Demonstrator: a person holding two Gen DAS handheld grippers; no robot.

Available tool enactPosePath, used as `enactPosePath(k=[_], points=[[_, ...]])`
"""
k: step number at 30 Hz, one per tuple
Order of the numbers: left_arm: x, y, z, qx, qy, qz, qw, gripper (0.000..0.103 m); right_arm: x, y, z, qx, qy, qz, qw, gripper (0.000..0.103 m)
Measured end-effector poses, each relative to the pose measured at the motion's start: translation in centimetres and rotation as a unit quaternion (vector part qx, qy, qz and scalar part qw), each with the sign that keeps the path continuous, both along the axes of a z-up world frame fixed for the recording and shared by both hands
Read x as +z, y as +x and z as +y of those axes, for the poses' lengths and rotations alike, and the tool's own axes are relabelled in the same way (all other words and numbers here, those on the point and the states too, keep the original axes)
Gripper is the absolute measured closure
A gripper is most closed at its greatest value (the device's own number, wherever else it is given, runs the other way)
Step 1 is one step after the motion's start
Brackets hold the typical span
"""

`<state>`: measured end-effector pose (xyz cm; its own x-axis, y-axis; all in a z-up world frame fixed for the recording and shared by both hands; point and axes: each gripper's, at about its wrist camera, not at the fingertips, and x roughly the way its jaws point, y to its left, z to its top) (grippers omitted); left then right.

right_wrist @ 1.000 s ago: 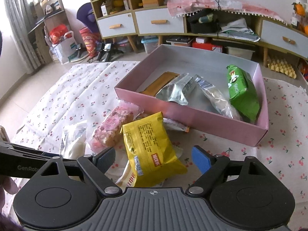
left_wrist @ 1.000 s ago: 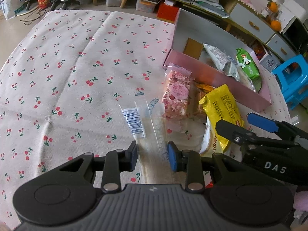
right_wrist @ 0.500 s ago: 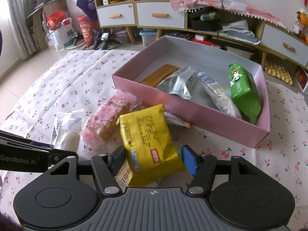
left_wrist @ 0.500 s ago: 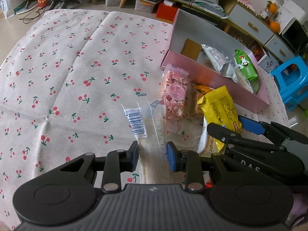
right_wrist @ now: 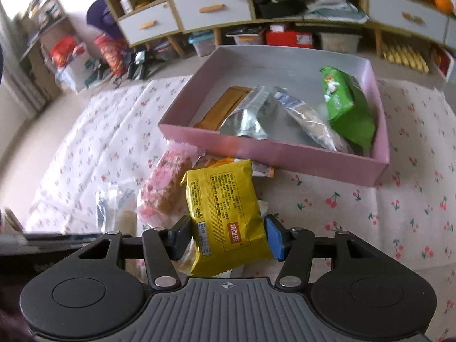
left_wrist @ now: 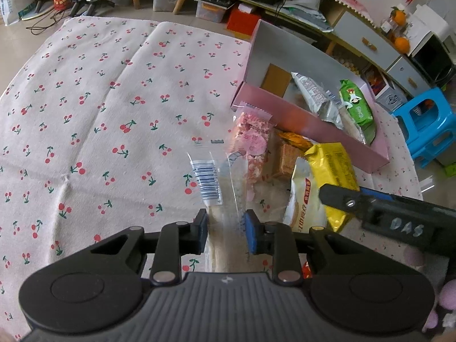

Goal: Organize snacks
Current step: 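Carry the clear stick and yellow packet over the pink box with both grippers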

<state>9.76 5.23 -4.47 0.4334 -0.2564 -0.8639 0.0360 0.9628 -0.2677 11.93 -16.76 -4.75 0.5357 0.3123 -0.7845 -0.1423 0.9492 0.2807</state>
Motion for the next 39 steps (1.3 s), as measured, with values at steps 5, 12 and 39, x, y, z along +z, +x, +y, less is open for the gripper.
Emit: enactPosePath(k=[5, 12, 39], points=[[0.4, 0.0, -0.2, -0.001, -0.009, -0.004, 1.0000, 0.080, 0.8, -0.3, -2.1, -0.033, 0.035, 0.010, 0.999, 0.049], [1.3, 0.2, -0.3, 0.002, -0.028, -0.018, 0.9995, 0.081, 1.9, -1.1, -5.1, -0.074, 0.060, 0.003, 0.995, 0.049], [5.3, 8.9, -5.5, -0.017, -0.033, -0.074, 0.9966, 0.081, 3.3, 4.3, -7.2, -0.112, 0.095, -0.020, 0.989, 0.049]])
